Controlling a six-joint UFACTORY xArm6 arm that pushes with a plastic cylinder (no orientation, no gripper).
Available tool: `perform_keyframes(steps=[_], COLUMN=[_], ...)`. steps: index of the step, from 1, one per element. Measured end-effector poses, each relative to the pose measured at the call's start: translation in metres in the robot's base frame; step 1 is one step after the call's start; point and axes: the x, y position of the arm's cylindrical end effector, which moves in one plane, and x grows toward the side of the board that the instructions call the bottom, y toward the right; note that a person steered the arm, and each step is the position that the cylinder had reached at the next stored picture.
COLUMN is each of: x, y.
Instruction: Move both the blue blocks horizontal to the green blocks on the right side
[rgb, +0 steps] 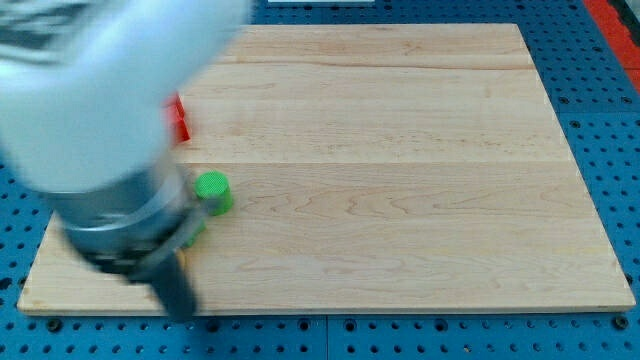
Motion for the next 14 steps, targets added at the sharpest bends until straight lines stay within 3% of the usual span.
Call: perform_keyframes(steps=[2, 4, 14], x=[-0.033, -0.083, -0.103], y=[-0.077, -0.061, -0.067])
